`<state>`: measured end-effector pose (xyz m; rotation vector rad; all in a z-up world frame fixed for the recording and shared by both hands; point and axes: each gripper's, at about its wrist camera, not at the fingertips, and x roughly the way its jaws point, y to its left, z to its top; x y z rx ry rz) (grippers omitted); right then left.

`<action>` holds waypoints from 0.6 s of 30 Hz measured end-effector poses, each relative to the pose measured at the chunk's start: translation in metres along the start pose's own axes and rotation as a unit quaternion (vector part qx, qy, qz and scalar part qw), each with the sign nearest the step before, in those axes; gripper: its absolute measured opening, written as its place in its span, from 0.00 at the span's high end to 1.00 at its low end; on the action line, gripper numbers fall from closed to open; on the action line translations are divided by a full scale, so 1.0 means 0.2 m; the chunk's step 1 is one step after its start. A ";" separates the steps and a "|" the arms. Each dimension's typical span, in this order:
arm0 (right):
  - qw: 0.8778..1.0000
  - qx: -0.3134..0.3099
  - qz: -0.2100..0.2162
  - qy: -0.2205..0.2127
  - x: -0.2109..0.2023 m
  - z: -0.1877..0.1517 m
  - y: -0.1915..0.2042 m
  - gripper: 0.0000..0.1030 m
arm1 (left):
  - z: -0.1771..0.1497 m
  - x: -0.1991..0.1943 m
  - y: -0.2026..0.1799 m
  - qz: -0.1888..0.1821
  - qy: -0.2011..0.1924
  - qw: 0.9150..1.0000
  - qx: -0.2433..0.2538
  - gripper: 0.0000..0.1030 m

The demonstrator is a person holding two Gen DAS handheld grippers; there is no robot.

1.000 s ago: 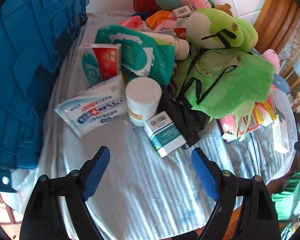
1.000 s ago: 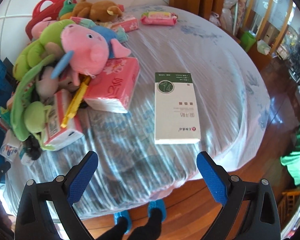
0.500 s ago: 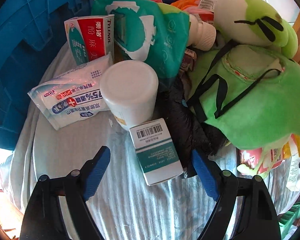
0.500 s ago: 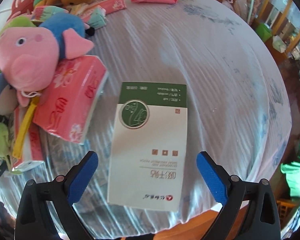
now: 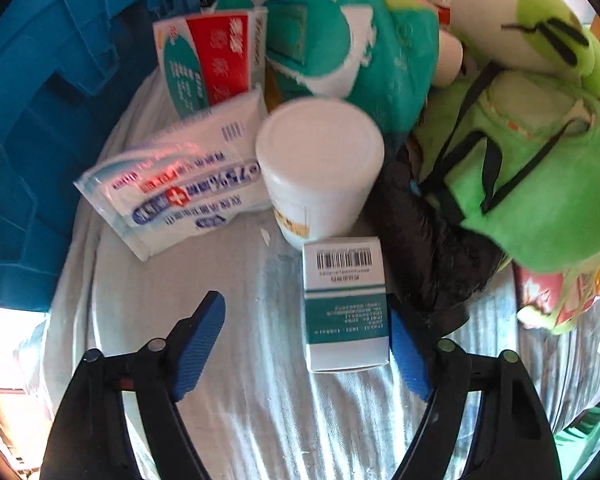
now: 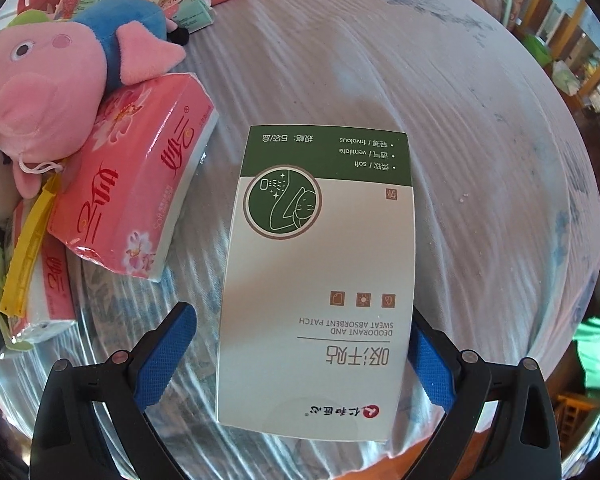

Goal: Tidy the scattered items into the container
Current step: 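Grasp the small teal-white medicine box with the left tool while the right tool grasps the white patch box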

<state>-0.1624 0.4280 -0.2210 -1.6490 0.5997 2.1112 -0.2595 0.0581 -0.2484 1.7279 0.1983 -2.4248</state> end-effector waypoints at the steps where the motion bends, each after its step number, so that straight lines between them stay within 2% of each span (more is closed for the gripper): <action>1: 1.000 -0.001 -0.002 -0.001 0.00 -0.01 0.00 0.03 | 0.00 0.02 -0.01 -0.004 0.004 1.000 -0.001 0.34; 5: 1.000 0.005 -0.002 -0.005 -0.01 -0.03 -0.01 0.04 | -0.01 0.02 -0.06 -0.005 -0.005 1.000 0.009 0.43; 8: 1.000 0.006 -0.007 -0.003 0.00 -0.05 -0.01 0.04 | -0.02 0.01 -0.09 0.005 -0.017 0.999 0.027 0.43; 16: 0.999 -0.005 -0.023 -0.028 0.00 -0.08 0.00 0.03 | -0.03 0.00 -0.07 -0.008 -0.024 0.999 0.022 0.43; 17: 0.999 -0.012 -0.033 -0.031 0.00 -0.09 0.01 0.05 | -0.03 0.00 -0.07 -0.008 -0.024 0.999 0.023 0.43; 18: 0.998 -0.020 -0.044 -0.036 0.00 -0.10 0.02 0.12 | -0.03 -0.01 -0.07 -0.013 -0.024 0.999 0.025 0.49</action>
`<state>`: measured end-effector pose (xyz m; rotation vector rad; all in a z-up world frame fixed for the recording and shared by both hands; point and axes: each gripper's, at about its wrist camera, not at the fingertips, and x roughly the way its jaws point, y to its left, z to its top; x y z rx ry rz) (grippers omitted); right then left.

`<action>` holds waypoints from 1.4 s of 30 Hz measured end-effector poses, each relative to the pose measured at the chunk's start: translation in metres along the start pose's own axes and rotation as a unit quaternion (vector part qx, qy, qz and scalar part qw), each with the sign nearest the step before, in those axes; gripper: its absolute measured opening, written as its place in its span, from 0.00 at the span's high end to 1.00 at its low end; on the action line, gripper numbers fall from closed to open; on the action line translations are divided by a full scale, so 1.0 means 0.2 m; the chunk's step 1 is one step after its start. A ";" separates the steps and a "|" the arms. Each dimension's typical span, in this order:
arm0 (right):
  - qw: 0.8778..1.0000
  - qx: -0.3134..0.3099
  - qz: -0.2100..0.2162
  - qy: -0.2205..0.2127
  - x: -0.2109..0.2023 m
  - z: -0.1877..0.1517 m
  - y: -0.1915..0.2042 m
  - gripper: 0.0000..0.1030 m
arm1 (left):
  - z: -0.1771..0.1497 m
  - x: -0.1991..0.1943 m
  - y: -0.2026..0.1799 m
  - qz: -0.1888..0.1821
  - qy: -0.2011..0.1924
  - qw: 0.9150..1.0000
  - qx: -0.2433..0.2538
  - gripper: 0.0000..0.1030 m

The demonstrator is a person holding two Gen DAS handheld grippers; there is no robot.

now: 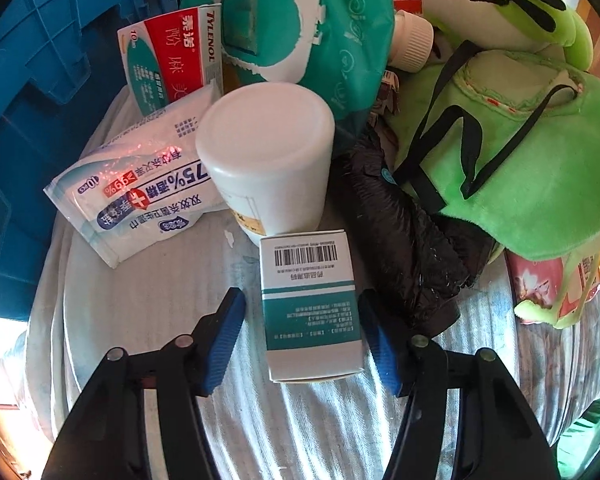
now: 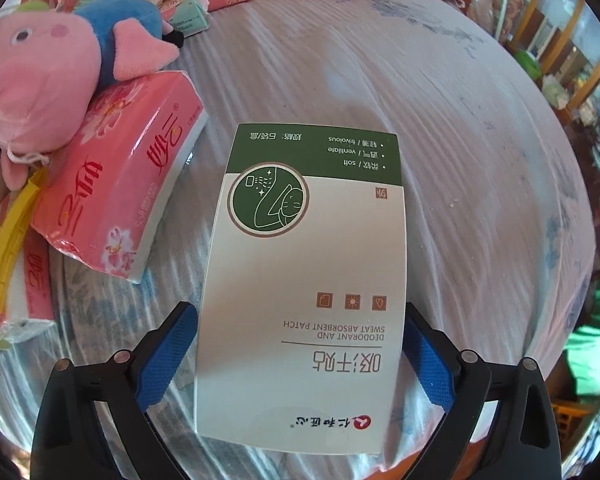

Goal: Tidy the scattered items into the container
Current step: 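Grasp the small teal-white medicine box with the left tool while the right tool grasps the white patch box, then carry the teal-white box and white patch box over the blue crate with both tools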

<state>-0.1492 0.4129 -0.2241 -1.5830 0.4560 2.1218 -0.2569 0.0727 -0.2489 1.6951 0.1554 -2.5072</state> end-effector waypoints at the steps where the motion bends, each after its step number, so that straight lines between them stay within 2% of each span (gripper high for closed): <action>1: 1.000 -0.007 -0.003 -0.006 -0.01 -0.01 0.01 0.22 | 0.00 -0.01 0.00 -0.005 0.000 1.000 0.002 0.64; 6: 1.000 -0.021 -0.006 -0.019 -0.09 -0.10 0.04 0.25 | -0.05 -0.06 0.00 -0.009 0.003 1.000 0.008 0.65; 12: 0.997 -0.045 -0.005 -0.060 -0.30 -0.09 0.08 0.26 | -0.10 -0.21 0.07 -0.015 -0.022 1.000 0.011 0.65; 16: 0.995 -0.059 0.001 -0.079 -0.41 -0.14 0.25 0.26 | -0.11 -0.31 0.11 -0.024 -0.042 0.999 0.018 0.65; 19: 0.996 -0.059 -0.005 -0.069 -0.39 -0.17 0.33 0.26 | -0.11 -0.36 0.13 -0.027 -0.053 0.998 0.029 0.65; 26: 0.999 -0.038 0.002 0.004 -0.22 -0.27 0.36 0.24 | -0.10 -0.33 0.18 -0.026 -0.043 0.998 0.040 0.65; 28: 0.999 -0.033 -0.001 0.007 -0.20 -0.26 0.36 0.20 | -0.06 -0.31 0.11 -0.026 -0.040 0.998 0.044 0.65; 29: 1.000 -0.030 0.000 0.006 -0.18 -0.25 0.36 0.20 | -0.15 -0.31 0.11 -0.027 -0.040 0.998 0.046 0.65; 30: 1.000 -0.029 0.001 0.006 -0.17 -0.24 0.37 0.23 | -0.15 -0.32 0.10 -0.028 -0.040 0.998 0.049 0.65; 31: 1.000 -0.028 -0.001 0.002 -0.17 -0.24 0.37 0.26 | -0.15 -0.33 0.09 -0.029 -0.040 0.997 0.054 0.65; 34: 0.998 -0.042 -0.025 -0.033 -0.27 -0.26 0.43 0.26 | -0.14 -0.38 0.06 -0.032 -0.049 0.996 0.066 0.65; 39: 0.994 -0.053 -0.007 -0.091 -0.54 -0.29 0.54 0.26 | -0.13 -0.50 0.07 -0.047 -0.075 0.993 0.078 0.65; 42: 0.989 -0.070 -0.006 -0.128 -0.73 -0.32 0.63 0.26 | -0.12 -0.62 -0.03 -0.060 -0.097 0.989 0.090 0.65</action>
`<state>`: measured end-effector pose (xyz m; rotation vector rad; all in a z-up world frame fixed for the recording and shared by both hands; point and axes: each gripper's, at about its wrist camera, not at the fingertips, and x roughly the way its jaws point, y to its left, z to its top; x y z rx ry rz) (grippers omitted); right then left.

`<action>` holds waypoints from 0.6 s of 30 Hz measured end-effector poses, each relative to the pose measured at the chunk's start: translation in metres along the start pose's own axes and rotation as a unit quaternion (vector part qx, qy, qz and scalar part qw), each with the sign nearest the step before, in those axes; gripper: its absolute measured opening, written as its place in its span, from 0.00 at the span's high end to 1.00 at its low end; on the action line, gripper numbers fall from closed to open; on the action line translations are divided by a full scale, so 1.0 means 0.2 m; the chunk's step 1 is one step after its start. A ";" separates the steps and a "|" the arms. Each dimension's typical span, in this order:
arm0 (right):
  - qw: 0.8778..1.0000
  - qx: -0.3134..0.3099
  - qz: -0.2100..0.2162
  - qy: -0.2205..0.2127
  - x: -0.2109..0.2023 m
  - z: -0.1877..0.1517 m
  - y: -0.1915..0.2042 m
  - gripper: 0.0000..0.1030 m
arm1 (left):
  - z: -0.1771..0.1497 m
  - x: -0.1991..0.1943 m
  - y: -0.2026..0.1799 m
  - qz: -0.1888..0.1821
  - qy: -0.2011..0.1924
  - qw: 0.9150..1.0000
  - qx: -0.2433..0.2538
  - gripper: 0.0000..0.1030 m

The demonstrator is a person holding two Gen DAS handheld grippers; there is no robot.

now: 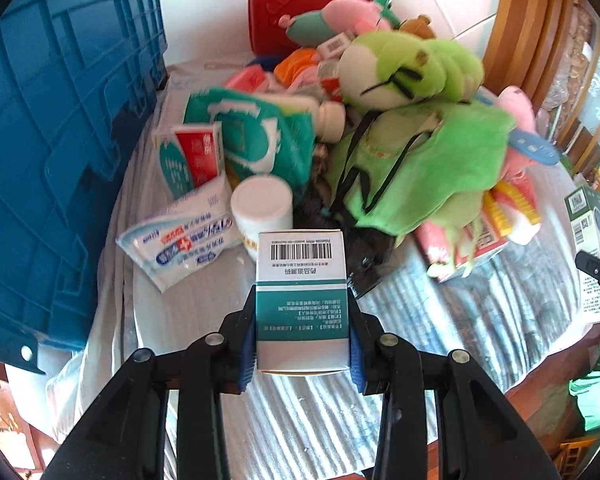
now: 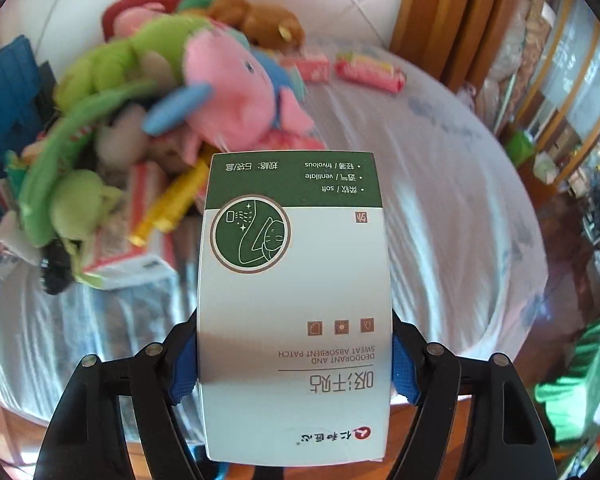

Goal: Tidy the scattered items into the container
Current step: 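Carry the teal-white box and white patch box over the blue crate with both tools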

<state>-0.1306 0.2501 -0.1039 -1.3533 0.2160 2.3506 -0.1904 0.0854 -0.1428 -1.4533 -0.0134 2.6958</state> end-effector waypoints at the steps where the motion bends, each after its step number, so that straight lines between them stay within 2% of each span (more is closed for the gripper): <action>1: 1.000 -0.003 0.002 -0.013 -0.06 0.01 0.03 0.26 | 0.00 -0.03 0.01 -0.004 -0.008 1.000 0.004 0.65; 2: 1.000 -0.005 0.004 -0.025 -0.11 0.03 0.05 0.26 | -0.05 -0.03 0.05 -0.007 -0.015 1.000 0.008 0.65; 3: 0.999 -0.006 0.004 -0.035 -0.13 0.05 0.05 0.26 | -0.06 -0.02 0.01 -0.011 -0.024 1.000 0.012 0.65; 6: 0.998 -0.014 -0.002 -0.068 -0.20 0.14 0.06 0.26 | -0.03 -0.16 0.02 -0.025 -0.047 0.998 0.023 0.65; 11: 0.993 -0.036 -0.005 -0.110 -0.39 0.17 0.24 0.26 | 0.06 -0.28 0.01 -0.045 -0.085 0.995 0.036 0.65; 14: 0.990 -0.053 0.004 -0.127 -0.44 0.22 0.28 0.26 | 0.12 -0.34 -0.01 -0.048 -0.104 0.993 0.041 0.65; 18: 0.984 -0.082 0.020 -0.159 -0.48 0.31 0.36 0.26 | 0.22 -0.45 -0.06 -0.028 -0.128 0.990 0.042 0.65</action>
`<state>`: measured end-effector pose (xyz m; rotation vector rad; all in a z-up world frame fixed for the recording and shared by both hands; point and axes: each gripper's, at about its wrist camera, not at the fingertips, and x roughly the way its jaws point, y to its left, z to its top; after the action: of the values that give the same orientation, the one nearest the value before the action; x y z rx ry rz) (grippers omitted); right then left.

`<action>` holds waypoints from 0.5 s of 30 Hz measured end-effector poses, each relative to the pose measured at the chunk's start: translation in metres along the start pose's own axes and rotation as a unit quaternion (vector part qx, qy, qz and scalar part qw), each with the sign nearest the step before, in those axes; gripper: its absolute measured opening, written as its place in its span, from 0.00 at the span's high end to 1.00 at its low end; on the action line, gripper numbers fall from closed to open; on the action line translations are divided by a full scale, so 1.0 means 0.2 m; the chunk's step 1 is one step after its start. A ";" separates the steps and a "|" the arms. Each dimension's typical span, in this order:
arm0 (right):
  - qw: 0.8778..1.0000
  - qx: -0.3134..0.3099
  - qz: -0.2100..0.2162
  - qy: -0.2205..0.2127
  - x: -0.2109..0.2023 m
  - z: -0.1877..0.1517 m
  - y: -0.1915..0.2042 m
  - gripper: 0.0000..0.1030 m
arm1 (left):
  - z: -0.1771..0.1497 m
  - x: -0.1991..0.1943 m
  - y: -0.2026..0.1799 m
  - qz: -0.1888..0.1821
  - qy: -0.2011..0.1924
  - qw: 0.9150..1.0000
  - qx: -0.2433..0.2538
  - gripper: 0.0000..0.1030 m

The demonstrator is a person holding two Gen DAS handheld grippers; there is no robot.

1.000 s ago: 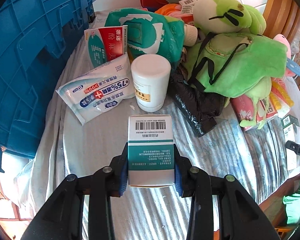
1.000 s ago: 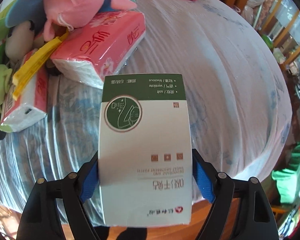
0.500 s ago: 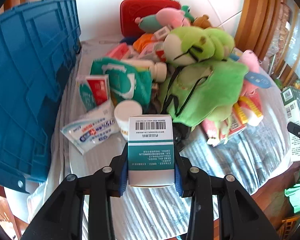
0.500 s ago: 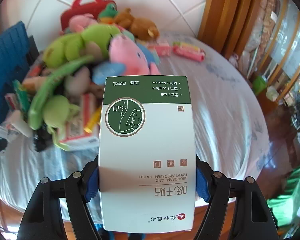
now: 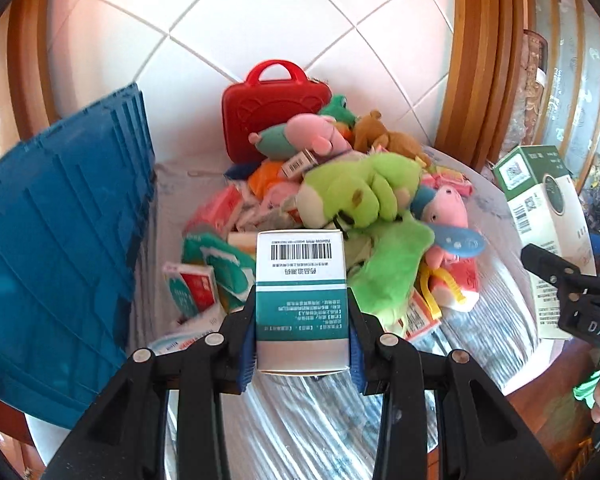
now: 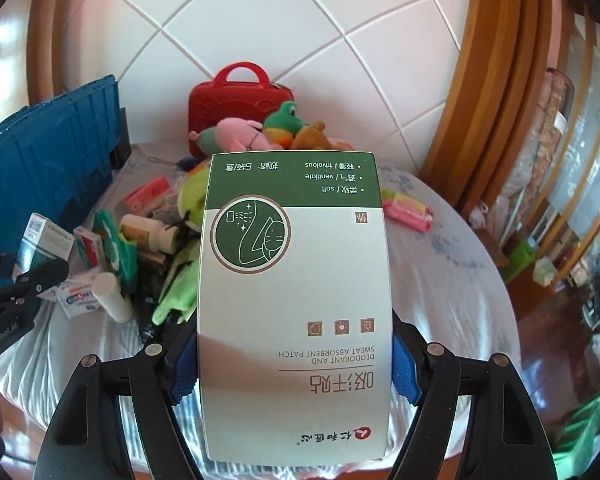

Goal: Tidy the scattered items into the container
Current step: 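Carry the teal-white box and white patch box over the blue crate with both tools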

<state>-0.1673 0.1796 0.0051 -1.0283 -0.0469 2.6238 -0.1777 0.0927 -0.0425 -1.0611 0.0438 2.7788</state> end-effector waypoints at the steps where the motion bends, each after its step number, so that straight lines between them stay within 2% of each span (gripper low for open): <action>1: 1.000 -0.003 0.009 -0.008 0.00 0.04 0.01 0.26 | 0.03 -0.02 -0.01 0.003 -0.004 1.000 0.001 0.65; 4: 0.999 -0.014 0.031 -0.034 -0.02 0.14 0.03 0.26 | 0.13 -0.07 -0.02 0.037 -0.023 0.999 0.009 0.65; 9: 0.995 -0.039 0.060 -0.070 -0.04 0.29 0.11 0.26 | 0.22 -0.18 0.00 0.068 -0.054 0.996 0.010 0.65; 15: 0.986 -0.063 0.103 -0.111 -0.13 0.45 0.26 0.26 | 0.30 -0.35 0.13 0.106 -0.093 0.990 -0.001 0.65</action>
<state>-0.2239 0.1301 0.0813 -0.8114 -0.1674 2.9479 -0.1705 0.0621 0.0481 -0.8375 0.1398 3.0565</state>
